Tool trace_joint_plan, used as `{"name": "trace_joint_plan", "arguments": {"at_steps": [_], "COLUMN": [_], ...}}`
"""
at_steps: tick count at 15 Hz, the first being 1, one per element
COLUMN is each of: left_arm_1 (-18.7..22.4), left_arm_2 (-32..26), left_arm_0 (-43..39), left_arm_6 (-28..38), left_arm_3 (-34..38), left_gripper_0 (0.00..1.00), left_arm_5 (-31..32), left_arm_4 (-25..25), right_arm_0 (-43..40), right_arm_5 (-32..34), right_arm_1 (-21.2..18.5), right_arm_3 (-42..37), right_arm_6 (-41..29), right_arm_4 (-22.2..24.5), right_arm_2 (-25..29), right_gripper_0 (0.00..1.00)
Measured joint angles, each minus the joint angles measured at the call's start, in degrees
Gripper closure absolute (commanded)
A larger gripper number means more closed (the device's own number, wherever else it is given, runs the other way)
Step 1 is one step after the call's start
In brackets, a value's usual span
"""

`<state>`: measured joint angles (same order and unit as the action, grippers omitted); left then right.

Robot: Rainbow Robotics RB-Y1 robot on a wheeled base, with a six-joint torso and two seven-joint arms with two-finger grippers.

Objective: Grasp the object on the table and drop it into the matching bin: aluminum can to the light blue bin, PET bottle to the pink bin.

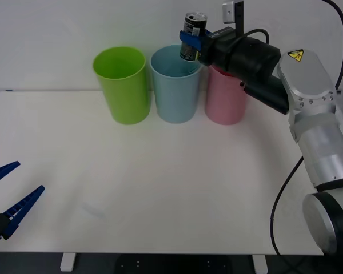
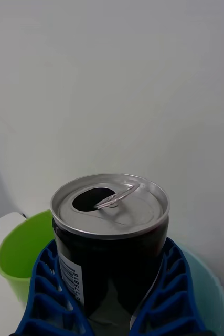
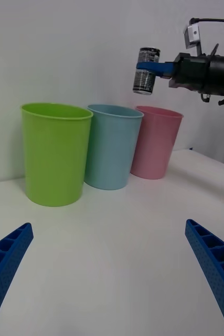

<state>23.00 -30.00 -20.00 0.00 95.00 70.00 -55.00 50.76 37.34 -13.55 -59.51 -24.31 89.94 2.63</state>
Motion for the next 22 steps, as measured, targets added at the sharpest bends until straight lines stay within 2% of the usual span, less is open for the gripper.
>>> {"name": "trace_joint_plan", "arguments": {"at_steps": [4,9,14,15,16,17,18,19,22], "left_arm_1": [0.00,0.00,0.00,0.00,0.00,0.00,0.00,0.00,0.00], "left_arm_2": [0.00,0.00,0.00,0.00,0.00,0.00,0.00,0.00,0.00], "left_arm_0": [0.00,0.00,0.00,0.00,0.00,0.00,0.00,0.00,0.00], "left_arm_6": [0.00,0.00,0.00,0.00,0.00,0.00,0.00,0.00,0.00], "left_arm_3": [0.00,0.00,0.00,0.00,0.00,0.00,0.00,0.00,0.00], "left_gripper_0": [0.00,0.00,0.00,0.00,0.00,0.00,0.00,0.00,0.00], "left_arm_5": [0.00,0.00,0.00,0.00,0.00,0.00,0.00,0.00,0.00], "left_arm_4": [0.00,0.00,0.00,0.00,0.00,0.00,0.00,0.00,0.00], "right_arm_0": [3.35,3.46,3.47,3.47,3.47,3.47,3.46,3.41,3.40], "right_arm_5": [-7.52,-15.98,-17.93,-17.93,-17.93,-17.93,-17.93,-17.93,-17.93], "right_arm_1": [3.78,6.82,7.48,7.48,7.48,7.48,7.48,7.48,7.48], "right_arm_3": [5.13,5.44,5.43,5.45,5.46,5.46,5.46,5.46,5.41], "right_arm_6": [1.59,2.71,3.57,3.67,3.76,3.88,4.04,4.22,4.58], "right_arm_4": [1.29,2.41,2.37,2.37,2.37,2.36,2.36,2.36,2.36], "right_arm_2": [-0.07,-1.06,-1.49,-1.49,-1.49,-1.49,-1.47,-1.44,-1.46], "right_gripper_0": [1.00,1.00,0.99,0.90,0.64,0.24,0.05,0.00,0.00]}}
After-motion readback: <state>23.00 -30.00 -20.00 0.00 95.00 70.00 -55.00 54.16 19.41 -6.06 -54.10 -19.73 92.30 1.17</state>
